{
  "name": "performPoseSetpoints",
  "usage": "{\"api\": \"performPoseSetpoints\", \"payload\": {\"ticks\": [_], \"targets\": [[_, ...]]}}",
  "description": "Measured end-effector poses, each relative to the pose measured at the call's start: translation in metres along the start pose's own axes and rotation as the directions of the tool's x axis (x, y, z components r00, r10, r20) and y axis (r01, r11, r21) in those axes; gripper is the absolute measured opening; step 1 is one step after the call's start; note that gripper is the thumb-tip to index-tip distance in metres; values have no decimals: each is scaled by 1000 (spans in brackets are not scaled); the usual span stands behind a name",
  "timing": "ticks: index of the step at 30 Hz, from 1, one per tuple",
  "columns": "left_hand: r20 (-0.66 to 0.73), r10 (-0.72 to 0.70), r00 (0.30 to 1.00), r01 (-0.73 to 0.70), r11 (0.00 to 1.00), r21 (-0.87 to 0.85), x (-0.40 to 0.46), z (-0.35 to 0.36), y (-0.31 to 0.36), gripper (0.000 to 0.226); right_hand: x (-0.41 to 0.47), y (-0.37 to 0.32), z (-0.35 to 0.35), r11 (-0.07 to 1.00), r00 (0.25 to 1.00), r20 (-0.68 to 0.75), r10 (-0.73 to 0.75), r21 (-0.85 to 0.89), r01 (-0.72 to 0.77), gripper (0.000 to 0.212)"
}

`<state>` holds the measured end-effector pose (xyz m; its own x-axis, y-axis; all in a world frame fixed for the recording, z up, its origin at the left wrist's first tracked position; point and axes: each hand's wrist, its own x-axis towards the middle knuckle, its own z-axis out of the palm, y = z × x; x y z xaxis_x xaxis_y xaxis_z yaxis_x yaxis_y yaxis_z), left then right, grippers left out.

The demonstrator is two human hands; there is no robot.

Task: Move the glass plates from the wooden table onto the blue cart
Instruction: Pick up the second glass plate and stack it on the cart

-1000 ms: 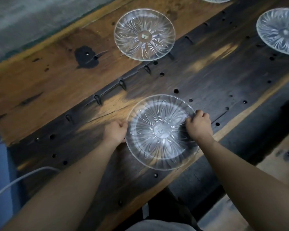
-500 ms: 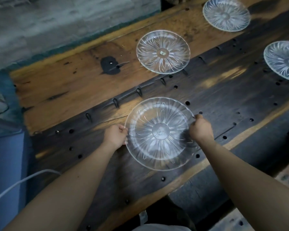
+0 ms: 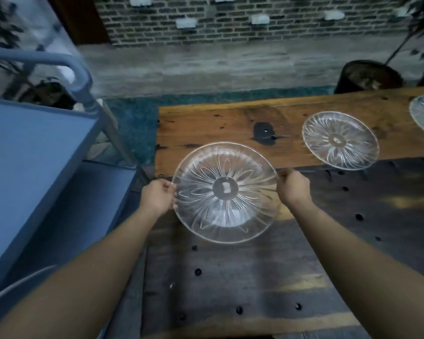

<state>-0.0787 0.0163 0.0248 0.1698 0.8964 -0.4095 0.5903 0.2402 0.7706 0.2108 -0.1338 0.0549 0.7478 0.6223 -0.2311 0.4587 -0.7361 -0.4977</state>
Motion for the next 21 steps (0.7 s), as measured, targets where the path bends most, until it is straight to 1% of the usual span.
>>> {"api": "performPoseSetpoints", "payload": {"ticks": [5,10,13,17,19,21], "targets": [[-185,-39,982,19,994,-112,-11,-93,-28,19,-14,-100,33,989,989,43,-142,58,140,32],[-313,-111,943,49,978,-201,-23,-182,-63,14,-40,-196,72,954,950,104,-296,89,287,26],[-394,-153,906,56,967,-248,-30,-231,-87,13,-59,-247,97,917,910,118,-397,86,389,25],[-508,-232,830,69,945,-319,-49,-308,-138,14,-99,-329,148,845,832,147,-535,102,526,23],[-566,-256,784,80,945,-317,-59,-340,-162,17,-119,-362,171,814,796,173,-580,132,565,25],[-600,-292,745,84,933,-350,-69,-374,-188,21,-140,-396,200,790,761,214,-613,162,591,26]]}}
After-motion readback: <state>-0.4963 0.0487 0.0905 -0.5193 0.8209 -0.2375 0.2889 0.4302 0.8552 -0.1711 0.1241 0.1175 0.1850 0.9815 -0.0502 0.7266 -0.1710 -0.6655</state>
